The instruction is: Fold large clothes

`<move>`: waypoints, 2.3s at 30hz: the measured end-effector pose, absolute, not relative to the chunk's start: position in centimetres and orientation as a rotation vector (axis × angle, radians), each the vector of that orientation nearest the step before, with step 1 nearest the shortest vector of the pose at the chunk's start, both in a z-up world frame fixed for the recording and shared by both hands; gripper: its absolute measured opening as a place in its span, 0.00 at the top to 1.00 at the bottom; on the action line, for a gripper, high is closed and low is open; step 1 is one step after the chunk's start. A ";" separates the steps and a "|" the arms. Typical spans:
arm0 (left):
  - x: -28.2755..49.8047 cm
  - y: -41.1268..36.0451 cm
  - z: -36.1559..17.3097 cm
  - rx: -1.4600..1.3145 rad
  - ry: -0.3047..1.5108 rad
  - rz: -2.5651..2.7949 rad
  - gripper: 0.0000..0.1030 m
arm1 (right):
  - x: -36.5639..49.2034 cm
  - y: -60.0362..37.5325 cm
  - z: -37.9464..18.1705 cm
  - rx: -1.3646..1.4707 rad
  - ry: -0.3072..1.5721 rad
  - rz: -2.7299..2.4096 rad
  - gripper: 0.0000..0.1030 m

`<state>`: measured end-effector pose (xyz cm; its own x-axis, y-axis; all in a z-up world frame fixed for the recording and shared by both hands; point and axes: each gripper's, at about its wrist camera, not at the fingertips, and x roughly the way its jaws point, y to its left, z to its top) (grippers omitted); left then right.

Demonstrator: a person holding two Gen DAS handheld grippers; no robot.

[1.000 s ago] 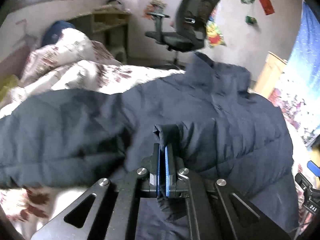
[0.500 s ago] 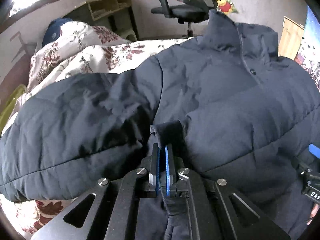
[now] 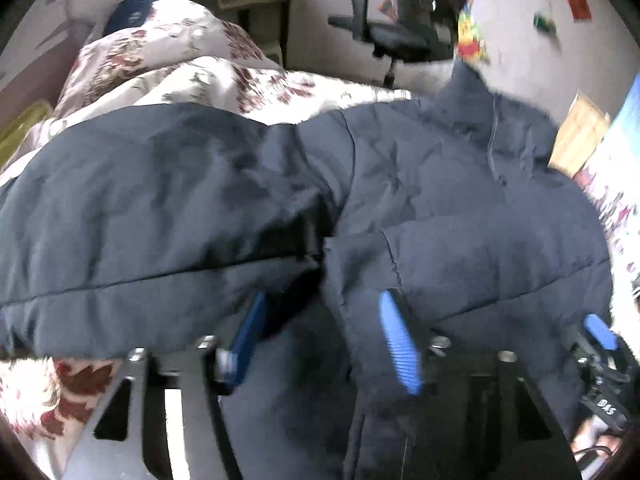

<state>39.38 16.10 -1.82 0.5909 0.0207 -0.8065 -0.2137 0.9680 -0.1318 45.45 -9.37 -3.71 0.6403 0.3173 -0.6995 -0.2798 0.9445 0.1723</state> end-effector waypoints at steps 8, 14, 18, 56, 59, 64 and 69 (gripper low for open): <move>30.9 23.9 1.1 -0.370 0.851 0.257 0.39 | 44.4 -1.8 -2.9 0.034 0.804 0.507 0.07; 23.4 31.4 1.7 -0.523 0.785 0.472 0.32 | 44.3 1.9 -3.2 0.030 0.810 0.524 0.07; 20.9 34.6 2.2 -0.600 0.739 0.557 0.26 | 44.4 3.6 -3.6 0.024 0.814 0.520 0.05; 22.7 31.3 9.7 -0.306 0.257 0.586 0.95 | 41.7 0.0 -3.5 0.083 0.759 0.534 0.00; 23.5 28.3 11.5 -0.248 0.214 0.489 0.95 | 41.5 -1.6 -2.6 0.091 0.744 0.522 0.00; 25.6 22.6 13.2 -0.191 0.183 0.294 0.96 | 40.8 -5.0 -0.7 0.092 0.701 0.493 0.00; 28.9 16.1 13.0 -0.100 0.198 0.087 0.96 | 40.8 -8.6 0.6 0.089 0.672 0.443 0.00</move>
